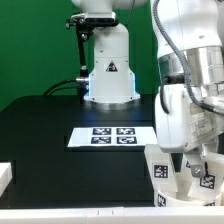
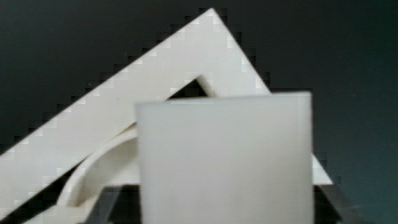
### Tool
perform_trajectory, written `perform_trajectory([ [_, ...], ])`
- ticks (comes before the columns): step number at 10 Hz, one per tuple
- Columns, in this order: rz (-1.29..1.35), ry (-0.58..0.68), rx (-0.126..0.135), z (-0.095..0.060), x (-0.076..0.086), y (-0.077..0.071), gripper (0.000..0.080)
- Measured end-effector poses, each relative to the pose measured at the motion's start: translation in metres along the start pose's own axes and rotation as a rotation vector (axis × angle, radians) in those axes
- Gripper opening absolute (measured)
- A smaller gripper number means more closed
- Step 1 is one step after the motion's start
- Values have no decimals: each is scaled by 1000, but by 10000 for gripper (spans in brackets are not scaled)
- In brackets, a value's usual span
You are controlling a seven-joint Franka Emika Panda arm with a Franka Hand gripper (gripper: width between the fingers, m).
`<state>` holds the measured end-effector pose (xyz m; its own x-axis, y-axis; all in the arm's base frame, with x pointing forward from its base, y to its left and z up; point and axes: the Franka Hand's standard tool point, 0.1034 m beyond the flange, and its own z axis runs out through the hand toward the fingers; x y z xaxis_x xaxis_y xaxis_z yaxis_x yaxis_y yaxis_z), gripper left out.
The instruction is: Assemble stool
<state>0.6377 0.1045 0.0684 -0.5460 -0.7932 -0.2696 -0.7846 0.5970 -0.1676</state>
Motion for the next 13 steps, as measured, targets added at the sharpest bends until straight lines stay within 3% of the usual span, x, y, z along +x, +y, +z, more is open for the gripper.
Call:
perform_trajectory([
  [1, 11, 0, 0, 0, 0, 0, 337],
  [3, -61, 0, 0, 0, 0, 0, 574],
  [4, -158, -9, 2, -4, 1, -5, 626],
  [6, -512, -46, 5, -28, -6, -21, 646],
  [7, -667, -60, 20, -37, -8, -27, 646],
  [10, -876, -49, 32, -37, -6, -29, 648],
  [11, -979, -46, 15, -37, -8, -26, 648],
  [12, -1216, -33, -43, -38, -14, -21, 648],
  [13, -1409, -39, -72, -40, -20, -23, 648],
])
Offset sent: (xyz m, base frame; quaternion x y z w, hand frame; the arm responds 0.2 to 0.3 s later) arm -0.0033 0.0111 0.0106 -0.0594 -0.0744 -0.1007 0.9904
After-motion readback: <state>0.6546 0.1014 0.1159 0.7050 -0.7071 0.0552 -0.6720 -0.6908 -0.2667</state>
